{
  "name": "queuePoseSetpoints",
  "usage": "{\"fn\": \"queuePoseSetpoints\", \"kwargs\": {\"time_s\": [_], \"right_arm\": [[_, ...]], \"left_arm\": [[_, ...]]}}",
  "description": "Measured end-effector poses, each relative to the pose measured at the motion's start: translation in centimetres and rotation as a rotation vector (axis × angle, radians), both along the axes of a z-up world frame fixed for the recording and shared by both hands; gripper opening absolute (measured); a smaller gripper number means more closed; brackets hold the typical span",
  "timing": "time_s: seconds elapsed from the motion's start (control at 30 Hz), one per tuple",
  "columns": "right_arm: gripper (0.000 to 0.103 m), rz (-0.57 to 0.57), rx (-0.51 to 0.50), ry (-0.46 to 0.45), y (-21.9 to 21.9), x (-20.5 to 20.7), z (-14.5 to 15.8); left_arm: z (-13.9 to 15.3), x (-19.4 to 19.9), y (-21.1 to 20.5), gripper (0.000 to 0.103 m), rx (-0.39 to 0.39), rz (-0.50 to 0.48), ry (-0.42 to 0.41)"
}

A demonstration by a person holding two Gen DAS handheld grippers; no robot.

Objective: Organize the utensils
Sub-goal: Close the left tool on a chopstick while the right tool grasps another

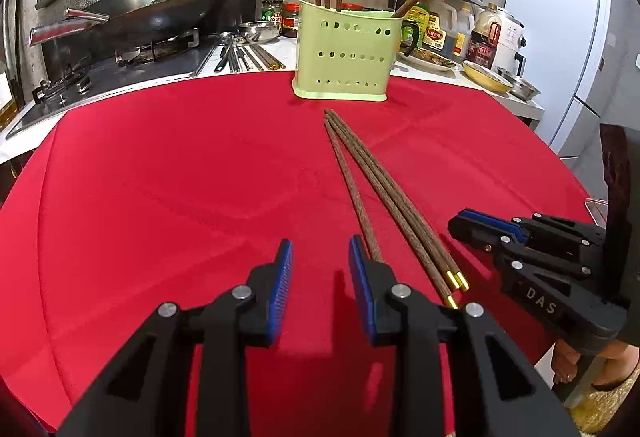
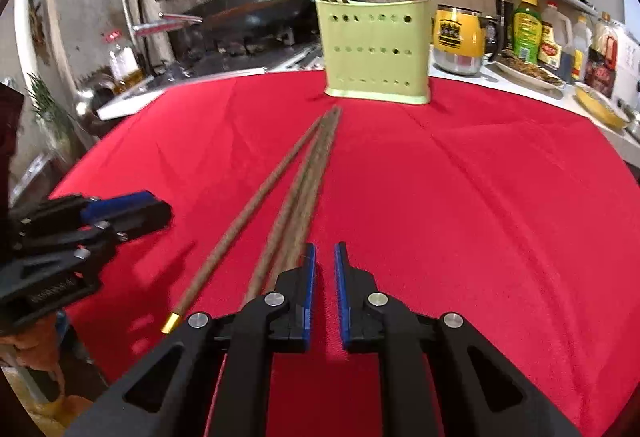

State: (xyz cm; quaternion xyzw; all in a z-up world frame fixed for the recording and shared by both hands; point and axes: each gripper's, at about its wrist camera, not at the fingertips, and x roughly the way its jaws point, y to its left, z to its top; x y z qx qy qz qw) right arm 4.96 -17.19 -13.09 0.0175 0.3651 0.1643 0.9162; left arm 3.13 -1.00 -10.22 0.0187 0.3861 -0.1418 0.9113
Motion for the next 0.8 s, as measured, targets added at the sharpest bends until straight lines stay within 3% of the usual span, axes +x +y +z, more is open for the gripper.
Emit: {"fn": "queuePoseSetpoints", "kwargs": {"time_s": [0.47, 0.8], "right_arm": [[0.010, 0.004, -0.098, 0.025, 2.0, 0.7, -0.6], [0.007, -0.111, -0.099, 0.045, -3.7, -0.8, -0.6]], "left_arm": [[0.0, 0.6, 1.6, 0.028, 0.004, 0.061, -0.001], [-0.6, 0.6, -1.0, 0.028, -0.001, -0.029, 0.039]]}}
